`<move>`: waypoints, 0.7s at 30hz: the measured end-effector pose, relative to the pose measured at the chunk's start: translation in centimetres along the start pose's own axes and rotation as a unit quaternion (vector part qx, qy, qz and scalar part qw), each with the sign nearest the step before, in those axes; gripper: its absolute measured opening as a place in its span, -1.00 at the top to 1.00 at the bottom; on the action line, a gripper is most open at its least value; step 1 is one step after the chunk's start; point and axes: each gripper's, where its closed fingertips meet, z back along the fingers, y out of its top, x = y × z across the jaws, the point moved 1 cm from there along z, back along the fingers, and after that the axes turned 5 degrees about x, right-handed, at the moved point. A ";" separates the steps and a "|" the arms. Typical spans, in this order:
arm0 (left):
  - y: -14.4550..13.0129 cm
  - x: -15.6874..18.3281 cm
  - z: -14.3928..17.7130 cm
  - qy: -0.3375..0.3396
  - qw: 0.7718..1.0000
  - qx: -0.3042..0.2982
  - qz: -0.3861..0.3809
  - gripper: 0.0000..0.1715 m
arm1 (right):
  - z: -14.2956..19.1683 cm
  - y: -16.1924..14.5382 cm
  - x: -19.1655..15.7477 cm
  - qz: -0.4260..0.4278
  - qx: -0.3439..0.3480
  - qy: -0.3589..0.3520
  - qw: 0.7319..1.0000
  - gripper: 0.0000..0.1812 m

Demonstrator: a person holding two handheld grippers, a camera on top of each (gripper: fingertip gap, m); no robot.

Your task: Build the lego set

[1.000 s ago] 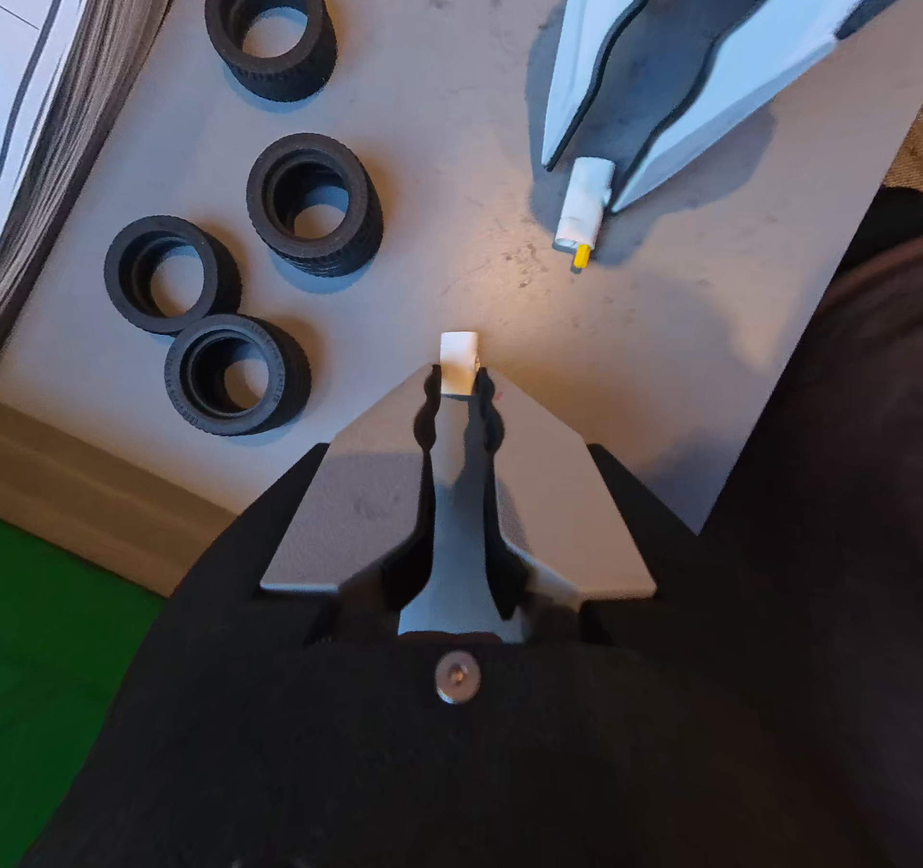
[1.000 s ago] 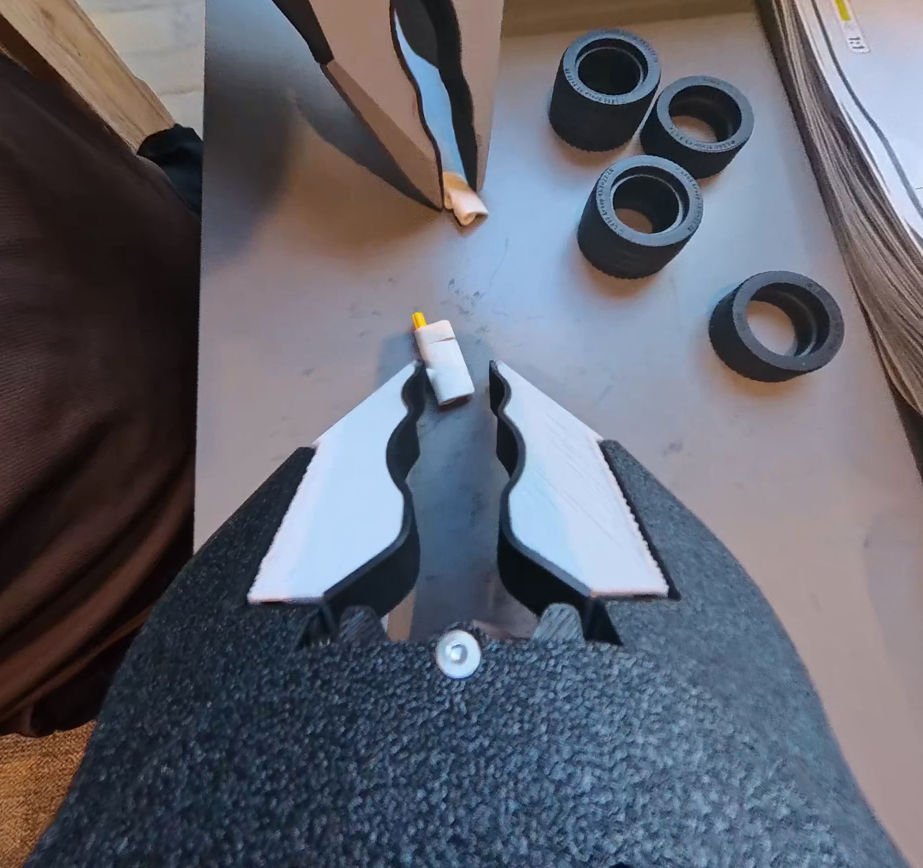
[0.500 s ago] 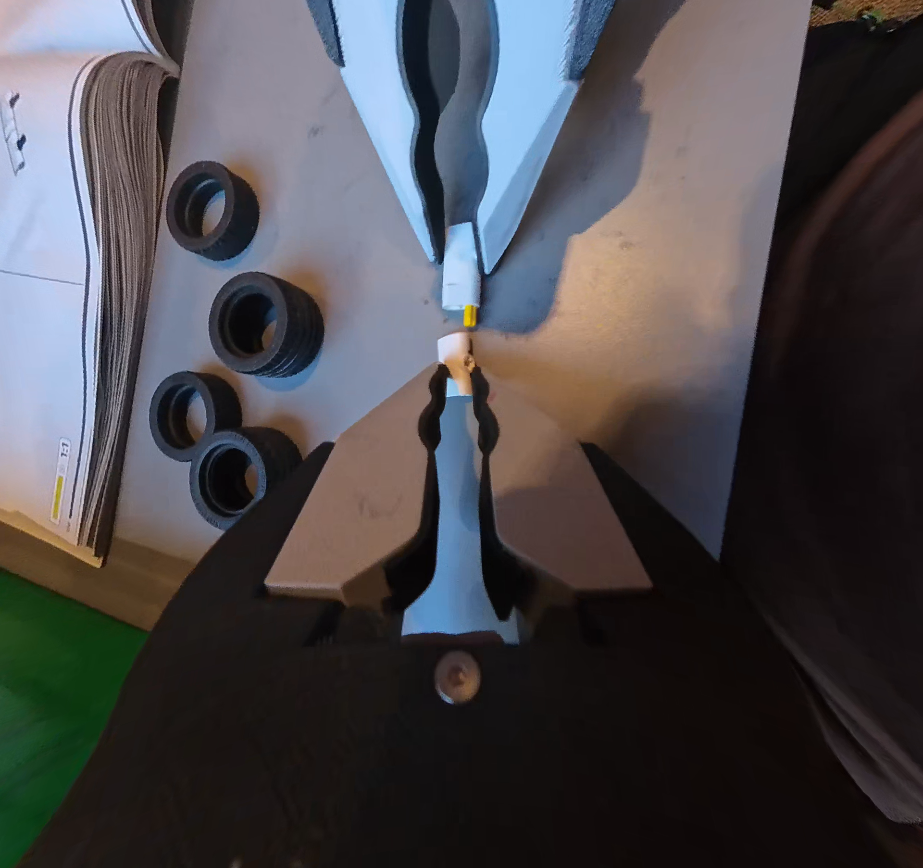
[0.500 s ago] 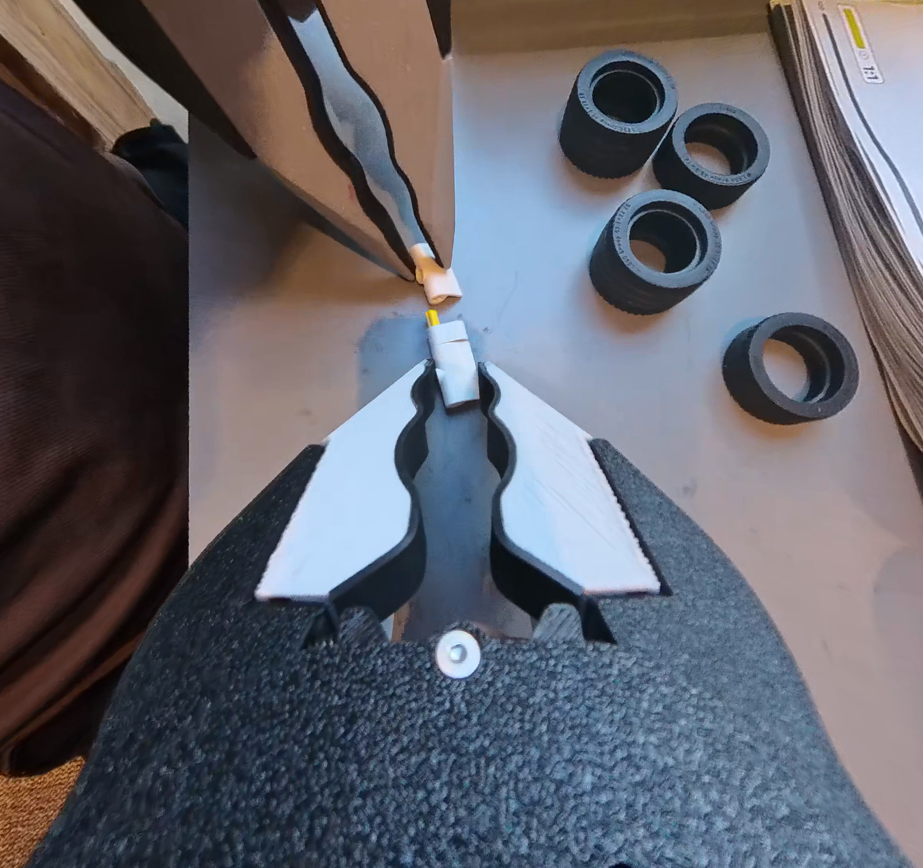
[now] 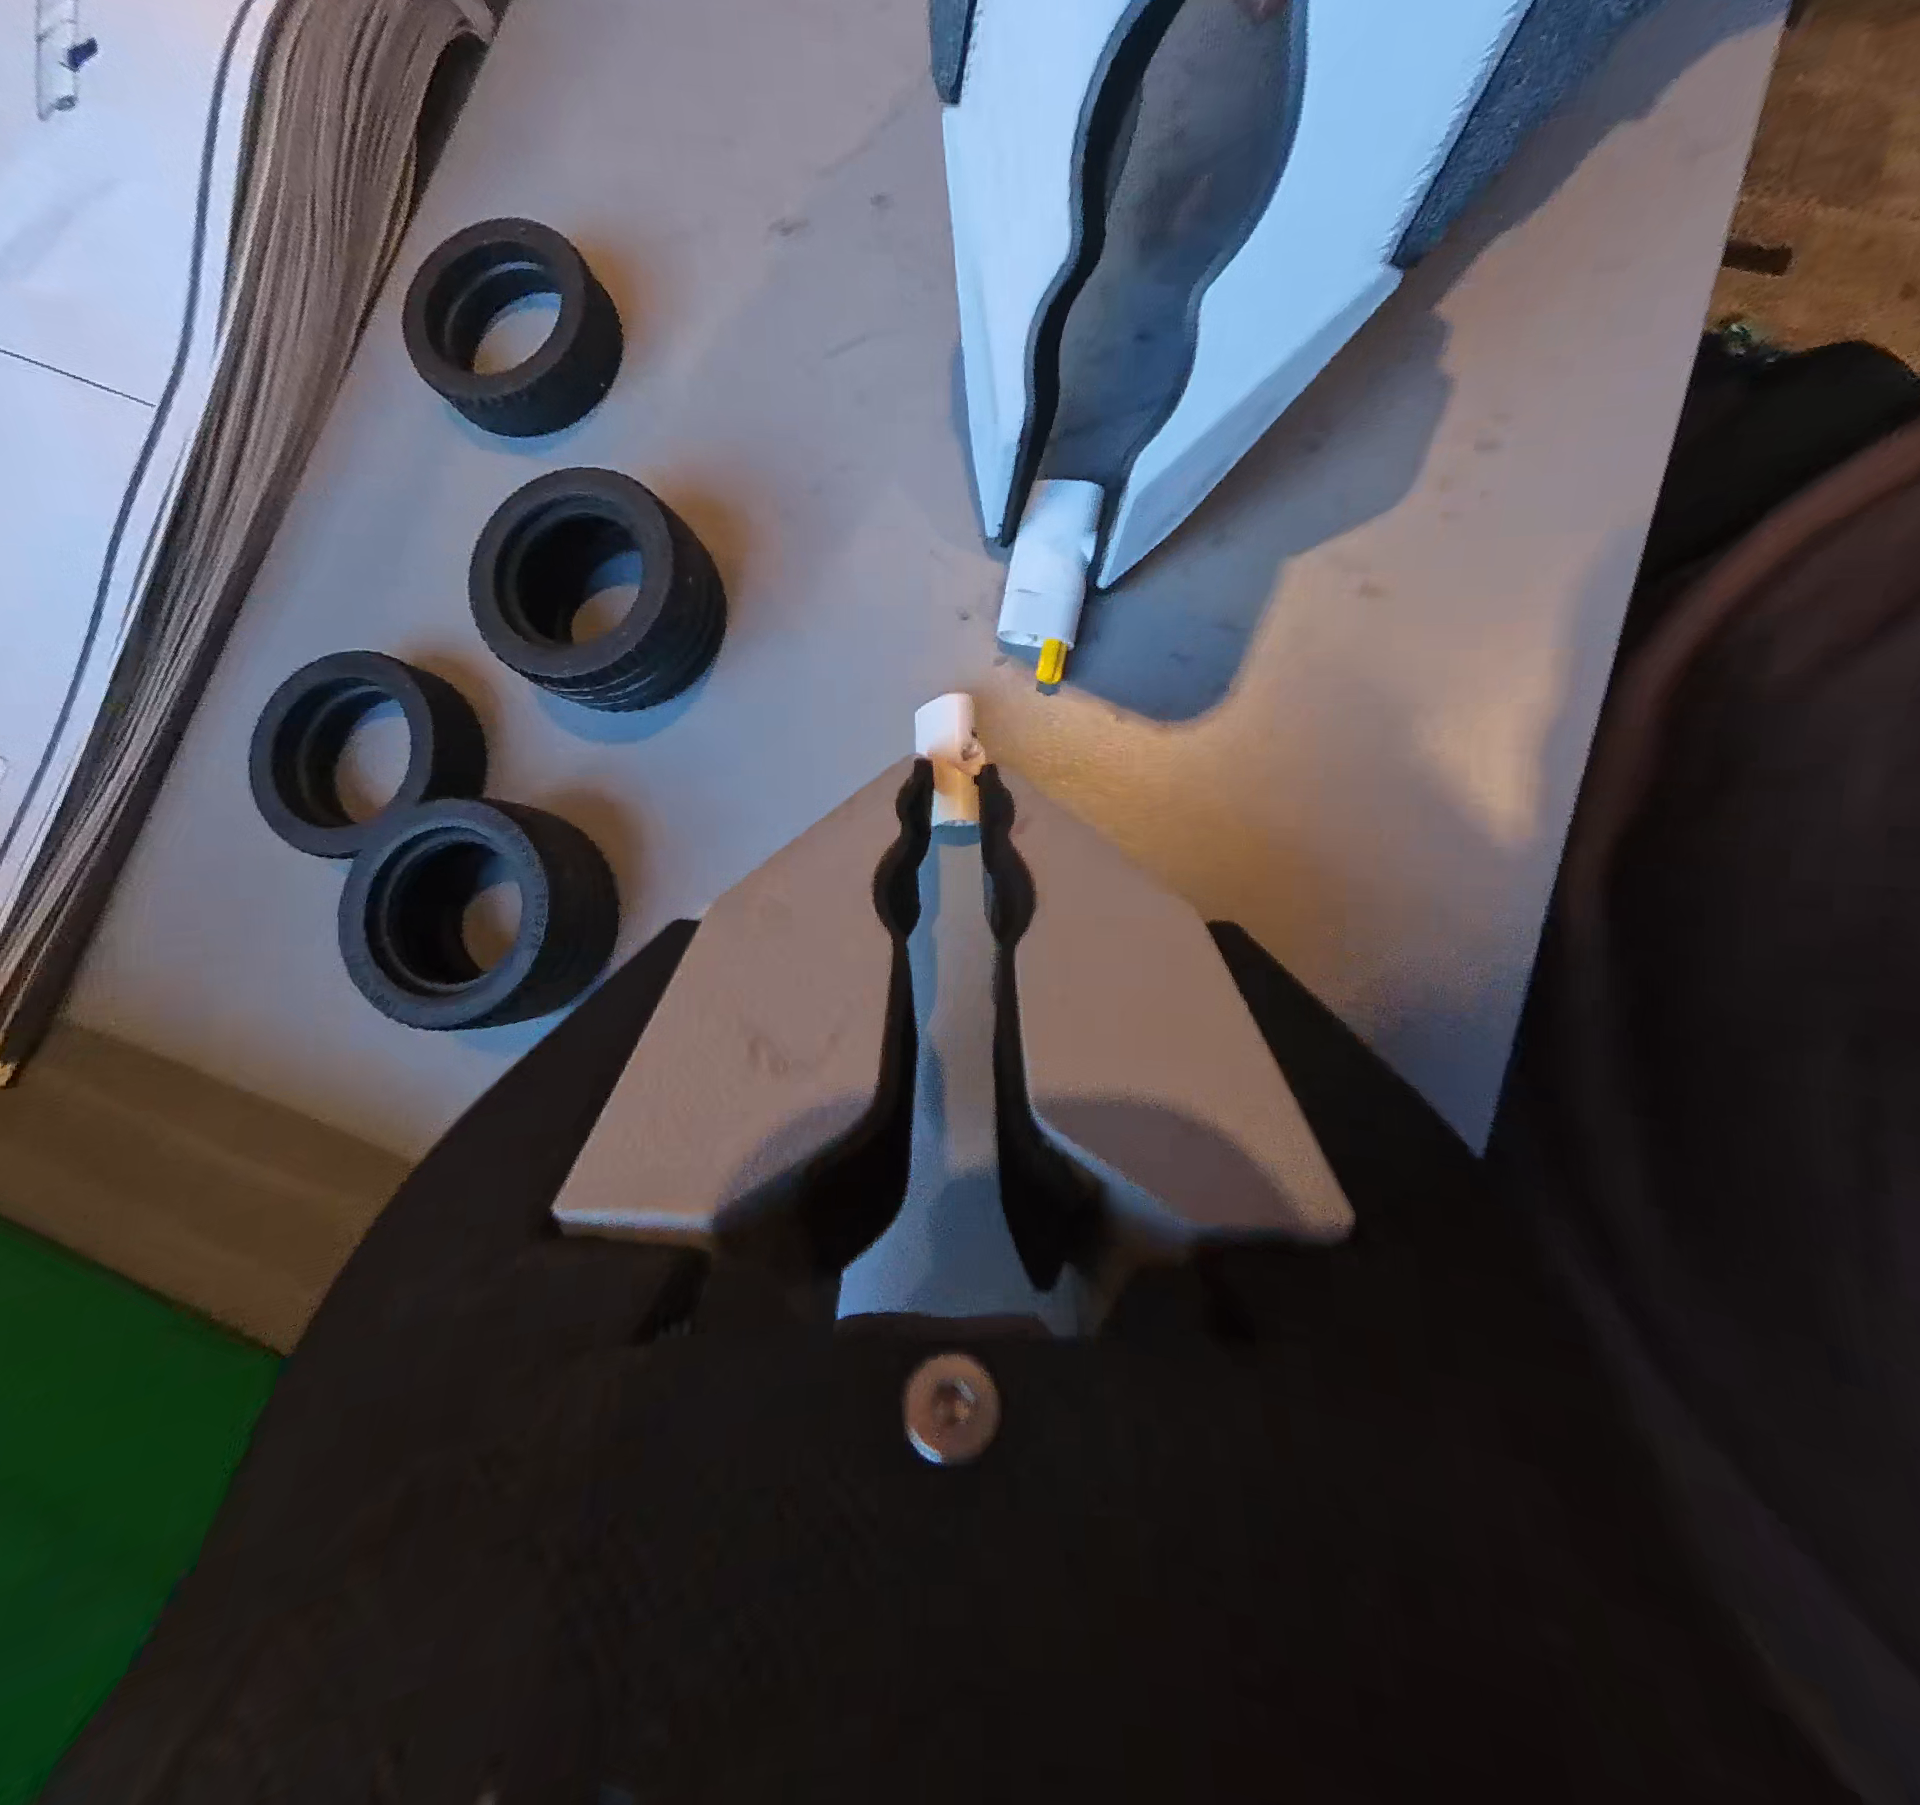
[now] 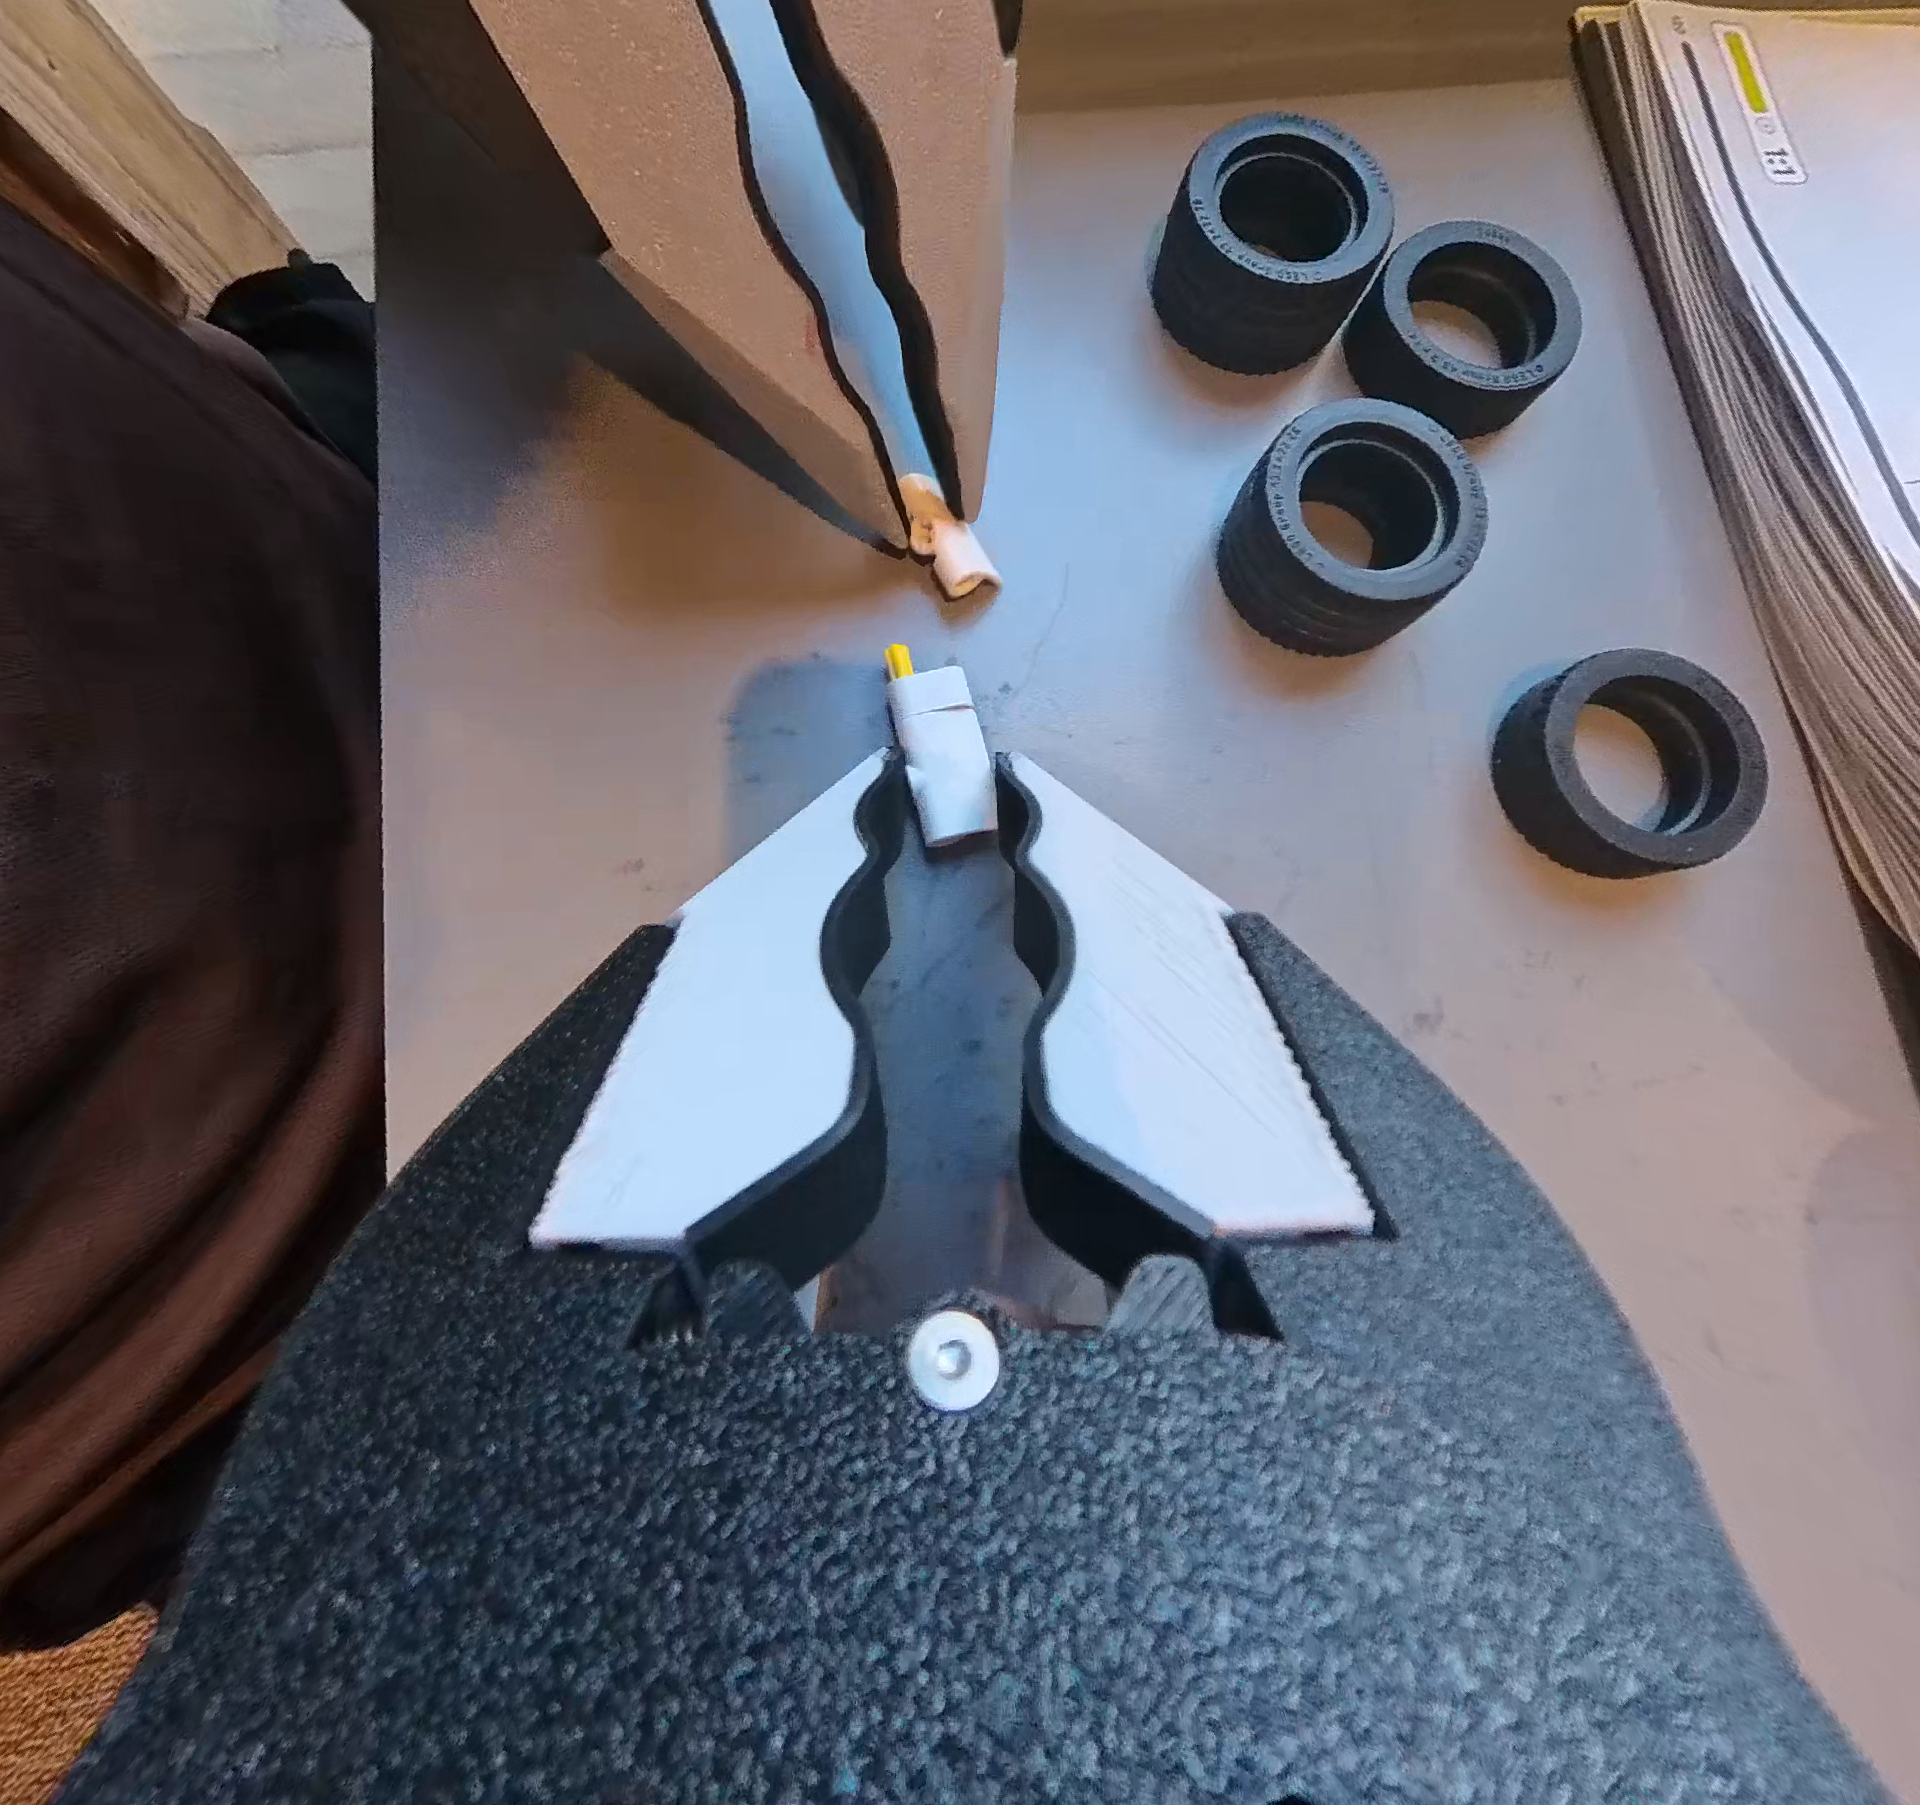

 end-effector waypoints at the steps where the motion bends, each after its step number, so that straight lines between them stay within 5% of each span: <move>1: 0.0 0.0 0.0 0.005 1.000 0.005 0.001 0.93 | 0.0 0.0 0.0 0.001 0.000 -0.001 1.000 0.81; 21: 1.0 -2.0 0.8 0.113 0.987 0.108 -0.044 0.93 | 1.3 1.2 0.2 -0.028 0.066 0.027 0.997 0.73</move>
